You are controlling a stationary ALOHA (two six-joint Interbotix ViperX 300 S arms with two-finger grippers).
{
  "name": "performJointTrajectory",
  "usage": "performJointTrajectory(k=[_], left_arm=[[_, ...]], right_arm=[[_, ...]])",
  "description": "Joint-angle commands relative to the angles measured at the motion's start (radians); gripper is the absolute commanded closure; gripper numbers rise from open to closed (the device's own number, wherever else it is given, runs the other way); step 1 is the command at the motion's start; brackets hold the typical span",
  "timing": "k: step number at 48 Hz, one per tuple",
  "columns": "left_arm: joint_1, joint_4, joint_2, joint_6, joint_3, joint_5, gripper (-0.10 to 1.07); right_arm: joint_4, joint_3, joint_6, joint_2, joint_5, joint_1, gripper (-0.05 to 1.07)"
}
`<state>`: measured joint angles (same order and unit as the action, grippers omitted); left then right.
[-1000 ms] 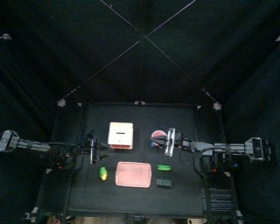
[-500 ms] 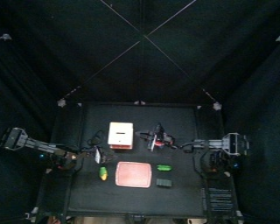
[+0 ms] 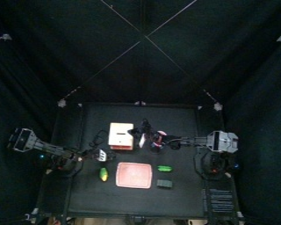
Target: Grab drawer handle
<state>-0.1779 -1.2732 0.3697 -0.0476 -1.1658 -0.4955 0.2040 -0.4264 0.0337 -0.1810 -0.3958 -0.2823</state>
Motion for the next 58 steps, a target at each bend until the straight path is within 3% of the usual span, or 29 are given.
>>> performJointTrajectory(k=[1, 12, 28, 58], left_arm=[[-0.002, -0.02, -0.018, -0.012, 0.038, -0.031, -0.06], [0.005, -0.044, -0.064, -0.023, 0.054, -0.075, -0.06], [0.035, -0.081, -0.126, -0.071, 0.072, -0.075, -0.06], [0.095, -0.114, -0.199, -0.075, 0.121, -0.067, -0.05]], right_arm=[[-0.003, 0.066, 0.0, -0.008, 0.049, -0.017, 1.0], [-0.008, 0.133, -0.002, -0.083, 0.132, -0.034, 1.0], [-0.015, 0.175, -0.002, -0.112, 0.259, -0.051, 1.0], [-0.015, 0.179, 0.0, -0.112, 0.284, -0.049, 1.0]])
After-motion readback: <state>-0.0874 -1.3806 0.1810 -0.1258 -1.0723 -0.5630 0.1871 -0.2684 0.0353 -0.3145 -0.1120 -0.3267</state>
